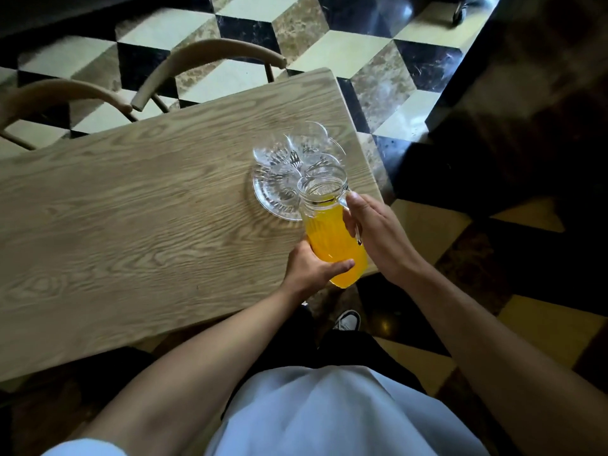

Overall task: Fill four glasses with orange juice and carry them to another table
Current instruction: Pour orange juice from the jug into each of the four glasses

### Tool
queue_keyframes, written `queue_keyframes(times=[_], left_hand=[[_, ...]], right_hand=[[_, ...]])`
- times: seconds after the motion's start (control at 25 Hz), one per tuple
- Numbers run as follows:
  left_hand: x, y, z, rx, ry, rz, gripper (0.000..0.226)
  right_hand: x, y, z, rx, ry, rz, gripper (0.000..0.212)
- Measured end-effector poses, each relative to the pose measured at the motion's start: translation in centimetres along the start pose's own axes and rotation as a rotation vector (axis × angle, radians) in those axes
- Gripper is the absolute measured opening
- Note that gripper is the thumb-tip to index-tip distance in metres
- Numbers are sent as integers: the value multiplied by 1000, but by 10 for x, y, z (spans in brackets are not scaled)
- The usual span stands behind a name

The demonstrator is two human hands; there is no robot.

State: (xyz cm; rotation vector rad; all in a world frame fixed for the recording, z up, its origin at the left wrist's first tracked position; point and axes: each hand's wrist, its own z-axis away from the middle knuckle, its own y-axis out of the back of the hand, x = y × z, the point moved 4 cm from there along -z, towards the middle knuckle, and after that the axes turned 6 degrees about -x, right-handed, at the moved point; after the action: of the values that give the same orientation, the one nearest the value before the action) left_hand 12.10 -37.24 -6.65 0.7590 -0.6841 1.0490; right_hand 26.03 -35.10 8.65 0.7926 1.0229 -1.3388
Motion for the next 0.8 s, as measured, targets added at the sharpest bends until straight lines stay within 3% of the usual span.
queue_keyframes(times=[0.44,0.64,0.8], left_hand=[[-5,-27,-37,-203,-17,166,94],[3,-20,-44,-209,-18,195,91],[13,-12,-48,-206,-46,199,89]], right_hand=[[-3,36,-17,258,-38,136,42],[-4,38,-25,215,-57,2,40],[-12,37,-28,203,10,89,37]])
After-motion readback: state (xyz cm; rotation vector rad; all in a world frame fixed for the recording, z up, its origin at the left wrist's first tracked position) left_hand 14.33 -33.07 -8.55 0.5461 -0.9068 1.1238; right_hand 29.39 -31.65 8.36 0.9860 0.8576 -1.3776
